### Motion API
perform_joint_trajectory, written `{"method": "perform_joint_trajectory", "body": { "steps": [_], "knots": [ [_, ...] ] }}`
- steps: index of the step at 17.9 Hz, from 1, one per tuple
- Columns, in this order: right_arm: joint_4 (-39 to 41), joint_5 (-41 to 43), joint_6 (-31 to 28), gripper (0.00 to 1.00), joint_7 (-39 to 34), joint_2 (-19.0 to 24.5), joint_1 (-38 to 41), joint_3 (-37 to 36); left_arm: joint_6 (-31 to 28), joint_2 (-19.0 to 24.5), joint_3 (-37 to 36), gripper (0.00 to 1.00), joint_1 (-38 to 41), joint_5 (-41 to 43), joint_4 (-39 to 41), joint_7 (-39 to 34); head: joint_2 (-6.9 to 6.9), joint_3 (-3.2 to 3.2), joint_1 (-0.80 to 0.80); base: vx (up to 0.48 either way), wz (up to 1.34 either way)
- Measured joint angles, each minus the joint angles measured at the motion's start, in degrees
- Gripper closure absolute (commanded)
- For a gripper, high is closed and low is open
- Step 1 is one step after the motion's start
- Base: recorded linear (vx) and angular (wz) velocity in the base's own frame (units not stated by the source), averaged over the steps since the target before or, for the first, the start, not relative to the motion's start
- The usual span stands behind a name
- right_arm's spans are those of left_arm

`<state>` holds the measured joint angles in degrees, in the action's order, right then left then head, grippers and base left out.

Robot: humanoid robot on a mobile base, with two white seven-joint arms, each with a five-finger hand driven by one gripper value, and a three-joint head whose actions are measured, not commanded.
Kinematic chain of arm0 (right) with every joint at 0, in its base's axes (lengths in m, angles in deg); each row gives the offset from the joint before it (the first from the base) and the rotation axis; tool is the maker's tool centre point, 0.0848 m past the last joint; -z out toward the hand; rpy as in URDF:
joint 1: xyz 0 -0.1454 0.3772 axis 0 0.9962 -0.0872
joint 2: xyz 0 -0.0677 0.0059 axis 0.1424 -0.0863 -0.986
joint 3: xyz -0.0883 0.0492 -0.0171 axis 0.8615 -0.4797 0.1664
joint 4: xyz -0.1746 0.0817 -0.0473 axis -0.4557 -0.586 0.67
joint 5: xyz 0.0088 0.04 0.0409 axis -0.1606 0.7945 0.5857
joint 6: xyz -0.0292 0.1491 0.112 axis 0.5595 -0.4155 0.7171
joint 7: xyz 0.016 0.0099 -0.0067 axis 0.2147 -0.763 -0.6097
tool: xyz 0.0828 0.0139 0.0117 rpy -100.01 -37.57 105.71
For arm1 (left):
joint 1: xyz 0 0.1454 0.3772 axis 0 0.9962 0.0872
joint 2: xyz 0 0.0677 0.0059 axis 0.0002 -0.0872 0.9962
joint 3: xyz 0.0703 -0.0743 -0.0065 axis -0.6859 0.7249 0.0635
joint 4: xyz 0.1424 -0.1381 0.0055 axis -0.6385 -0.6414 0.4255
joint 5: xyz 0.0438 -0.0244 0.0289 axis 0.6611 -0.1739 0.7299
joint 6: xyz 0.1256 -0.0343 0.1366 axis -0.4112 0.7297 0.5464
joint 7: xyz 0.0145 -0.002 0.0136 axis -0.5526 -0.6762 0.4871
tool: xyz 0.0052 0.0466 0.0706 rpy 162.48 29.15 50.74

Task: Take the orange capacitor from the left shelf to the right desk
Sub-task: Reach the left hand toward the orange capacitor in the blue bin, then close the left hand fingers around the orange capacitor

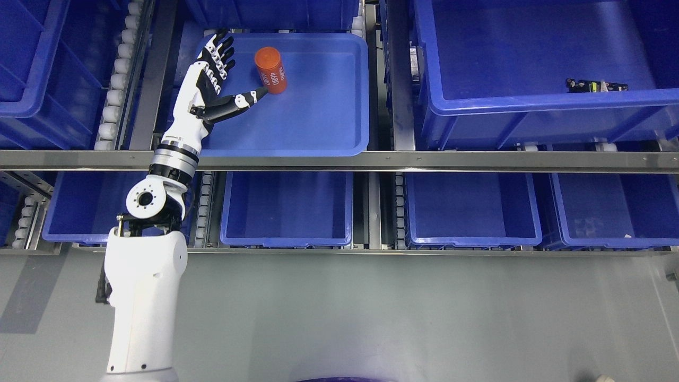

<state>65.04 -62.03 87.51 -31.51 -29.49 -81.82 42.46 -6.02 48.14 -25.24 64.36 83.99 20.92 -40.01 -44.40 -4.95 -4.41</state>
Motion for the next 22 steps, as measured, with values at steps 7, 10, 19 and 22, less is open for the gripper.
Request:
{"method": "perform_joint_trajectory", "body": {
  "steps": [7,10,19,22],
  "knots": [
    [0.0,0.0,0.0,0.0,0.0,0.0,0.0,0.0,0.6,-0.2,-2.0,0.01,-8.8,1.6,-13.0,1.1,0.0,0.0,0.0,0.0,0.0],
    [0.0,0.0,0.0,0.0,0.0,0.0,0.0,0.0,1.8,-0.6,-3.1,0.01,-11.1,2.9,-17.7,1.1,0.0,0.0,0.0,0.0,0.0],
    [0.0,0.0,0.0,0.0,0.0,0.0,0.0,0.0,4.0,-1.1,-6.2,0.01,-17.0,4.2,-28.8,0.9,0.0,0.0,0.0,-0.001,0.0],
    [0.0,0.0,0.0,0.0,0.0,0.0,0.0,0.0,5.2,-1.2,-6.7,0.03,-18.9,4.3,-32.2,0.8,0.0,0.0,0.0,0.0,0.0]
  ]
}}
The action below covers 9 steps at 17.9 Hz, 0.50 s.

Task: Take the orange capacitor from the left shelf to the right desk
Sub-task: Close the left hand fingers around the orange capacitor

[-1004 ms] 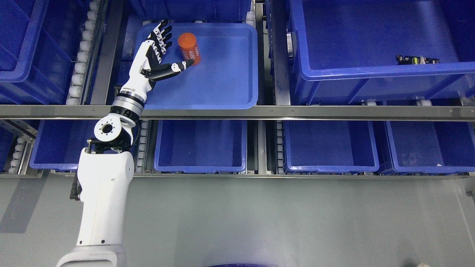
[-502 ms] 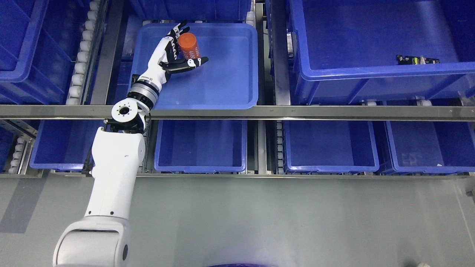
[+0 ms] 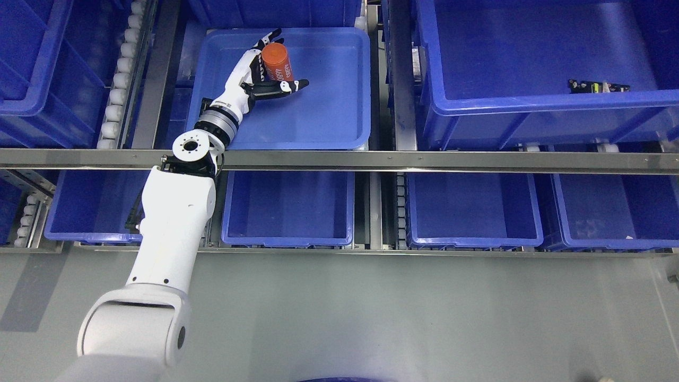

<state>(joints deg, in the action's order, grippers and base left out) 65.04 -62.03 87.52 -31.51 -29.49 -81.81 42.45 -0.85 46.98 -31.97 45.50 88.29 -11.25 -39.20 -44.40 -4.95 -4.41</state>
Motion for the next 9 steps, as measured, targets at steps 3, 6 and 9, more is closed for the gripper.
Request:
{"method": "perform_joint_trajectory", "body": {
  "steps": [3,6,9],
  "knots": [
    [0.0,0.0,0.0,0.0,0.0,0.0,0.0,0.0,0.8,-0.1,-0.4,0.05,-1.1,0.0,-2.3,0.0,0.0,0.0,0.0,0.0,0.0],
    [0.0,0.0,0.0,0.0,0.0,0.0,0.0,0.0,1.8,-0.1,-0.6,0.08,-1.6,0.1,-3.9,0.2,0.0,0.0,0.0,0.0,0.0],
    [0.0,0.0,0.0,0.0,0.0,0.0,0.0,0.0,2.3,-0.2,-0.7,0.22,-1.6,0.1,-4.8,0.7,0.0,0.0,0.0,0.0,0.0]
  ]
}}
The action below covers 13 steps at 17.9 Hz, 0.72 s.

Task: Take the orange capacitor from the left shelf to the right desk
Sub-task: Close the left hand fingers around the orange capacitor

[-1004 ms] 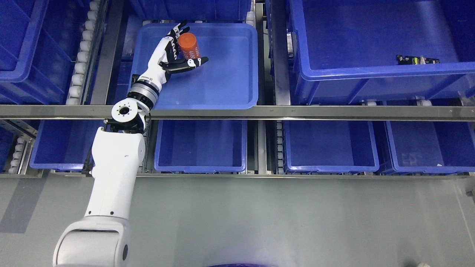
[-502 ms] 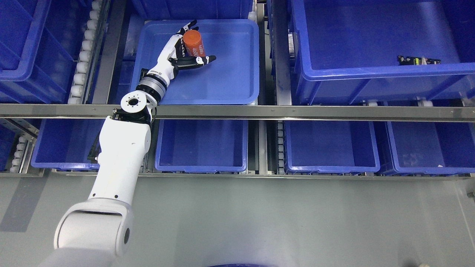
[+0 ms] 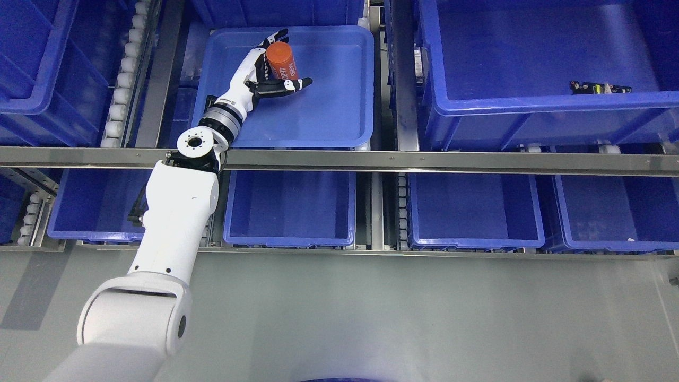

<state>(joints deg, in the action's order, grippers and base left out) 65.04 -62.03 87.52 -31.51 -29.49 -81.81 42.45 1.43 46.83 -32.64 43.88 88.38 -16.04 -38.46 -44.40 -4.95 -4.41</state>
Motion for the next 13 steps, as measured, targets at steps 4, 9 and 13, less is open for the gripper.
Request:
{"method": "perform_joint_trajectory", "body": {
  "steps": [4,9,13],
  "knots": [
    [0.0,0.0,0.0,0.0,0.0,0.0,0.0,0.0,2.9,0.0,0.0,0.5,0.4,0.0,-0.8,0.7,0.0,0.0,0.0,-0.002,0.01],
    [0.0,0.0,0.0,0.0,0.0,0.0,0.0,0.0,6.8,-0.1,1.4,0.85,1.2,0.1,-1.5,1.0,0.0,0.0,0.0,0.0,-0.01],
    [0.0,0.0,0.0,0.0,0.0,0.0,0.0,0.0,9.6,-0.1,2.7,0.99,1.8,0.1,-1.9,1.0,0.0,0.0,0.0,0.0,0.0]
  ]
}}
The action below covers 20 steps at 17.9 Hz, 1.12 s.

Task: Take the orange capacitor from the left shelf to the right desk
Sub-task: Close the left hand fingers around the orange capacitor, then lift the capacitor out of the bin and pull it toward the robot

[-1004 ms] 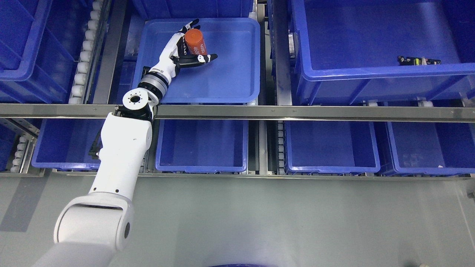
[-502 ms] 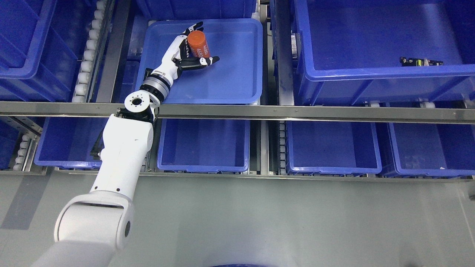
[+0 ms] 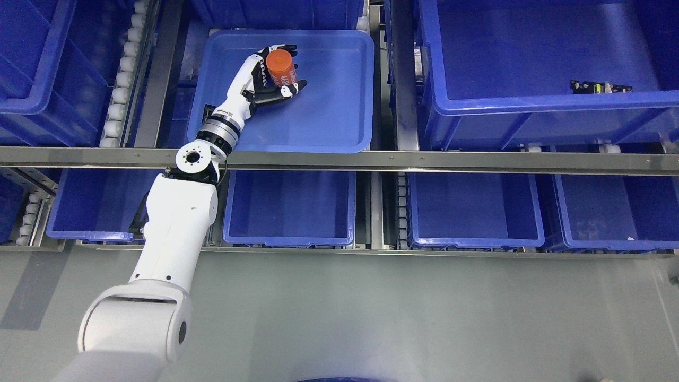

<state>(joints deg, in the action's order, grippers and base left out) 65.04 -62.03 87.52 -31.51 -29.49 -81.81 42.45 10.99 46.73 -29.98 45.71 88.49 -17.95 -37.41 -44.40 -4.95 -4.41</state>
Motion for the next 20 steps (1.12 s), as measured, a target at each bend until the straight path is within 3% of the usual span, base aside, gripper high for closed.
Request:
{"method": "perform_joint_trajectory", "body": {
  "steps": [7,12,20],
  "knots": [
    [0.0,0.0,0.0,0.0,0.0,0.0,0.0,0.0,2.6,0.0,2.4,1.0,0.4,-0.1,-0.4,-0.1,0.0,0.0,0.0,0.0,0.0],
    [0.0,0.0,0.0,0.0,0.0,0.0,0.0,0.0,6.2,0.0,3.7,1.0,0.5,-5.1,0.7,1.1,0.0,0.0,0.0,0.0,0.0],
    [0.0,0.0,0.0,0.0,0.0,0.0,0.0,0.0,13.8,0.0,4.7,0.99,3.3,-14.1,11.5,2.6,0.0,0.0,0.0,0.0,0.0]
  ]
}}
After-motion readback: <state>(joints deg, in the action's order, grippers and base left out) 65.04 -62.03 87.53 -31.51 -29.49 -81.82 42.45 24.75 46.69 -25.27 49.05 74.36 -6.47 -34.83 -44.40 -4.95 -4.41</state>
